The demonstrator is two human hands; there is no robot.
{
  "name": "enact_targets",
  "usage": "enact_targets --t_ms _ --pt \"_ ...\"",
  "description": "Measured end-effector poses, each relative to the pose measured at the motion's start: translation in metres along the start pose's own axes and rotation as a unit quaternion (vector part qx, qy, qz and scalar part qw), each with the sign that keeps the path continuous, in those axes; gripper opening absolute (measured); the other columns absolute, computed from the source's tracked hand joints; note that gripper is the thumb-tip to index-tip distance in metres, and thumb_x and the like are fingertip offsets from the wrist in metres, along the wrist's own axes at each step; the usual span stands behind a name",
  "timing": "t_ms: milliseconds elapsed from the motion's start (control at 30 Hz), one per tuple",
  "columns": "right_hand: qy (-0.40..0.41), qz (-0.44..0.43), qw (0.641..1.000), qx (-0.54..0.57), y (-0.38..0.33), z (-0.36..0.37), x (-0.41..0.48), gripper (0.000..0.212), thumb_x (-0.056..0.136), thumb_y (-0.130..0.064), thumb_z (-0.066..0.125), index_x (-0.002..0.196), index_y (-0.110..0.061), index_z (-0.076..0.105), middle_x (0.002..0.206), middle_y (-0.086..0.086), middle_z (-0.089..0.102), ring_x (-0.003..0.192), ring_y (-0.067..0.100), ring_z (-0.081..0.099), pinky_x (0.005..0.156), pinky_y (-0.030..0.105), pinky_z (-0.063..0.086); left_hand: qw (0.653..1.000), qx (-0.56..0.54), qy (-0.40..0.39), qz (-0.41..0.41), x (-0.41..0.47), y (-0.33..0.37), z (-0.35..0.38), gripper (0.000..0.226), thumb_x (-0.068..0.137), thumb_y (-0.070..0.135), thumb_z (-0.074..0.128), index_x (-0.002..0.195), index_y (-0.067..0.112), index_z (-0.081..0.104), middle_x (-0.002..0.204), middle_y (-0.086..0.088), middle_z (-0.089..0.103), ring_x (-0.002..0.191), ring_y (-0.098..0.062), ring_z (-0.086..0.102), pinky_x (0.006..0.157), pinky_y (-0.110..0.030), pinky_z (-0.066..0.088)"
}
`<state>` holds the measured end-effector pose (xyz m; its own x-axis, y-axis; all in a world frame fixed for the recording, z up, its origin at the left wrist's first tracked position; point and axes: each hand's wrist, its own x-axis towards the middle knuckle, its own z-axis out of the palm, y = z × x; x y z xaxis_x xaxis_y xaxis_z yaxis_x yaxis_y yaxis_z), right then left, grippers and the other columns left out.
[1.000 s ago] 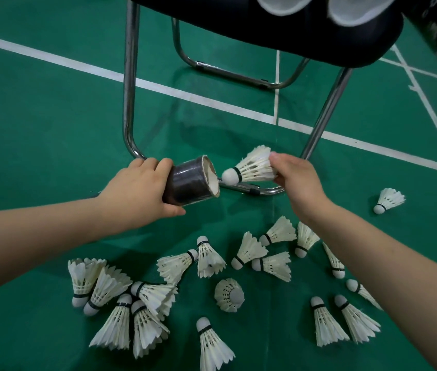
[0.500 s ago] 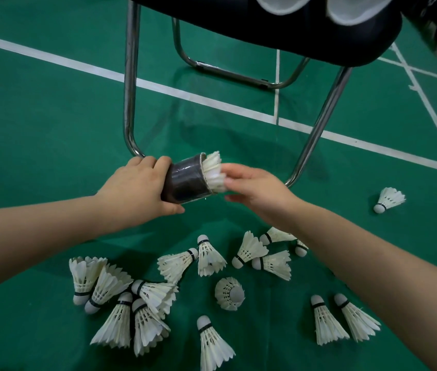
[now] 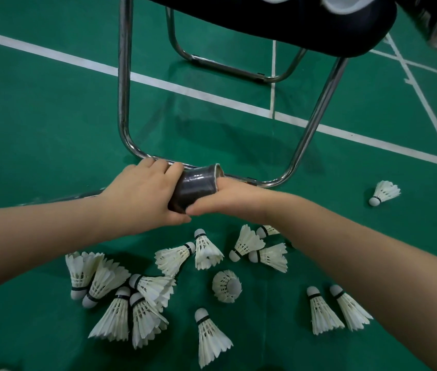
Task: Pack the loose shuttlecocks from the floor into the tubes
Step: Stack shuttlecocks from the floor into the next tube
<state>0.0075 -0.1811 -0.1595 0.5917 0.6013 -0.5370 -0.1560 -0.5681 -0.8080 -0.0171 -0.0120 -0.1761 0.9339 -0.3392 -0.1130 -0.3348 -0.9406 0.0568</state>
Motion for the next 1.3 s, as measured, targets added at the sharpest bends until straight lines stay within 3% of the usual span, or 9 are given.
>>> enact_targets --t_ms 167,333,500,633,800,900,1033,1167,1300 --pt "0.211 -0.032 0.975 0.062 0.010 -0.020 -0.023 0.015 0.092 -0.027 0.053 0.093 -0.024 0.067 0.095 -0.004 0.070 0.089 0.006 0.064 0.090 0.024 0.046 1.000 -0.009 -0.006 -0.009 0.002 -0.004 0.000 0.081 0.069 0.070 0.059 0.129 0.021 0.037 0.118 -0.003 0.054 0.105 -0.023 0.050 0.090 -0.038 0.046" --pt "0.289 0.069 0.953 0.058 0.069 -0.033 -0.041 0.019 0.094 -0.031 0.049 0.093 -0.027 0.067 0.092 -0.008 0.071 0.089 0.008 0.065 0.095 0.029 0.044 0.999 0.006 -0.031 -0.009 -0.002 -0.006 -0.003 0.079 0.071 0.069 0.059 0.129 0.021 0.036 0.121 -0.003 0.053 0.106 -0.022 0.049 0.091 -0.035 0.046" --pt "0.284 0.165 0.943 -0.053 0.129 -0.021 -0.036 0.034 0.095 -0.034 0.046 0.125 -0.020 0.055 0.121 -0.003 0.059 0.110 0.014 0.054 0.088 0.027 0.040 0.998 0.031 -0.049 0.019 -0.001 0.010 -0.006 0.069 0.071 0.069 0.058 0.117 0.022 0.039 0.114 -0.002 0.052 0.104 -0.022 0.049 0.089 -0.036 0.047" --pt "0.264 0.185 0.937 -0.136 0.147 -0.026 -0.024 0.043 0.093 -0.040 0.047 0.129 -0.017 0.049 0.104 -0.001 0.055 0.093 0.016 0.051 0.074 0.026 0.038 0.998 0.030 -0.050 0.038 0.006 0.029 -0.004 0.069 0.070 0.068 0.059 0.117 0.021 0.040 0.112 -0.003 0.054 0.103 -0.022 0.049 0.088 -0.036 0.047" --pt "0.205 0.216 0.925 -0.237 0.162 -0.010 -0.012 0.054 0.090 -0.054 0.048 0.129 -0.017 0.049 0.122 0.002 0.059 0.110 0.022 0.055 0.090 0.035 0.046 0.998 0.020 -0.054 0.021 0.013 0.050 0.008 0.068 0.070 0.067 0.061 0.116 0.021 0.041 0.107 -0.003 0.053 0.099 -0.023 0.049 0.086 -0.037 0.048" --pt "0.203 0.211 0.913 -0.285 0.173 0.011 -0.011 0.042 0.094 -0.041 0.045 0.128 -0.018 0.047 0.122 0.005 0.059 0.109 0.026 0.055 0.088 0.037 0.040 0.997 -0.017 -0.070 -0.017 0.012 0.054 0.021 0.066 0.069 0.066 0.062 0.113 0.022 0.042 0.099 -0.002 0.051 0.092 -0.022 0.048 0.084 -0.038 0.048" --pt "0.321 0.167 0.921 -0.144 0.164 0.006 -0.018 0.029 0.097 -0.028 0.043 0.118 -0.013 0.055 0.100 0.002 0.059 0.090 0.021 0.054 0.073 0.031 0.041 0.994 -0.043 -0.090 -0.035 0.008 0.046 0.035 0.067 0.069 0.067 0.060 0.117 0.024 0.042 0.095 0.001 0.050 0.089 -0.018 0.048 0.083 -0.035 0.050" --pt "0.483 0.061 0.871 0.065 0.142 -0.019 -0.037 0.020 0.095 -0.024 0.045 0.103 -0.011 0.059 0.077 -0.003 0.052 0.065 0.011 0.045 0.054 0.025 0.034 0.993 -0.050 -0.095 -0.048 0.006 0.040 0.041 0.068 0.071 0.065 0.062 0.119 0.022 0.042 0.098 -0.001 0.051 0.091 -0.020 0.047 0.085 -0.033 0.047" --pt "0.512 0.015 0.841 0.176 0.125 -0.010 -0.050 0.022 0.095 -0.022 0.045 0.074 -0.019 0.053 0.067 -0.004 0.048 0.059 0.010 0.040 0.055 0.023 0.033 0.994 -0.057 -0.088 -0.041 0.006 0.045 0.042 0.066 0.072 0.062 0.063 0.119 0.021 0.041 0.098 -0.002 0.048 0.090 -0.019 0.045 0.082 -0.029 0.043"
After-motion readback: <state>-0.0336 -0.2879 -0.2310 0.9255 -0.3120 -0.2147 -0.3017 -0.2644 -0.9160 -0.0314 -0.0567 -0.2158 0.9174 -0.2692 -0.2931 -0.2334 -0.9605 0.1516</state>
